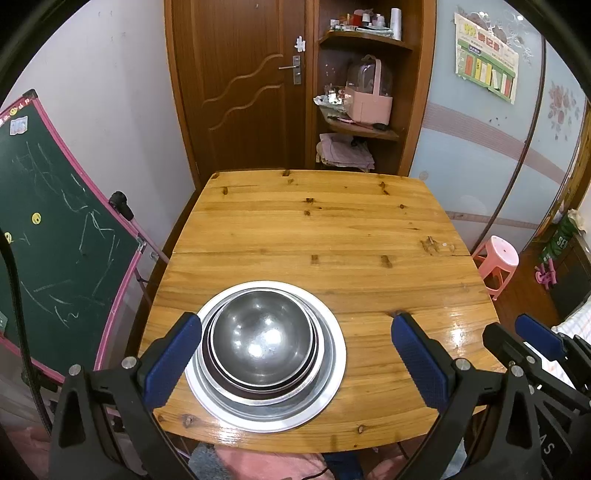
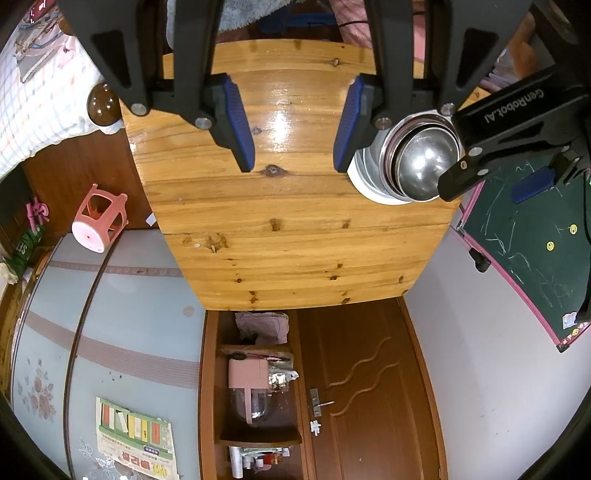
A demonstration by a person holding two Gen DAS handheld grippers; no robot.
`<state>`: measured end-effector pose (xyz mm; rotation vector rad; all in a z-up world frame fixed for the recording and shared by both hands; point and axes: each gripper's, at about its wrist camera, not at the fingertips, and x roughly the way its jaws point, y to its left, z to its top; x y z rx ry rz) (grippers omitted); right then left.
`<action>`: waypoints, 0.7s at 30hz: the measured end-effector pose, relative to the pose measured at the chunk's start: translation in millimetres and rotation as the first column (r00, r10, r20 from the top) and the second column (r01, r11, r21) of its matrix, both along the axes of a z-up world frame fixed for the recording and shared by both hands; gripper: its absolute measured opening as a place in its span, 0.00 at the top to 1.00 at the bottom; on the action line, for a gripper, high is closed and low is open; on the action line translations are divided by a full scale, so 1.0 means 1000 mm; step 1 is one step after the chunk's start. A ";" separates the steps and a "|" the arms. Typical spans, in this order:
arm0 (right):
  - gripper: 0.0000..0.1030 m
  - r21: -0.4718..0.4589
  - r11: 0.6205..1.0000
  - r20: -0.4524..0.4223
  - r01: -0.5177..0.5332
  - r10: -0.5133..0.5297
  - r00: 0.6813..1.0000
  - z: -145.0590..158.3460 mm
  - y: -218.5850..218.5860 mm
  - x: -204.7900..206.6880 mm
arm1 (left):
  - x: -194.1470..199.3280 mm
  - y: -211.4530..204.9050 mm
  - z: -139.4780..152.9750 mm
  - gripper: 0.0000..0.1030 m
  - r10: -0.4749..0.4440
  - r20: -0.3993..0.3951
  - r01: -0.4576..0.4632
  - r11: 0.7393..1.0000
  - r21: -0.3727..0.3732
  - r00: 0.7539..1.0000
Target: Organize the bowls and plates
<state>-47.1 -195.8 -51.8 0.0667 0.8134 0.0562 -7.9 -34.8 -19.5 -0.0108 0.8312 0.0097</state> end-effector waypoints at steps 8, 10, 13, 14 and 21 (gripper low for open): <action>0.57 -0.001 1.000 0.001 -0.004 0.004 1.000 -0.001 0.001 0.002 | 0.001 0.000 0.000 0.01 0.001 -0.002 -0.001 1.000 0.003 1.000; 0.57 0.000 1.000 0.002 -0.006 0.006 1.000 -0.001 0.002 0.003 | 0.001 0.000 0.000 0.01 0.002 -0.002 -0.002 1.000 0.003 1.000; 0.57 0.000 1.000 0.003 -0.006 0.006 1.000 0.000 0.002 0.003 | 0.001 0.000 0.000 0.01 0.001 -0.001 -0.001 1.000 0.003 1.000; 0.57 0.000 1.000 0.002 -0.006 0.006 1.000 0.000 0.002 0.003 | 0.002 0.000 0.000 0.01 0.000 -0.002 0.000 1.000 0.004 1.000; 0.57 0.002 1.000 0.005 -0.003 0.003 1.000 0.000 0.001 0.004 | 0.002 0.000 -0.004 0.01 0.006 -0.010 -0.006 1.000 0.009 1.000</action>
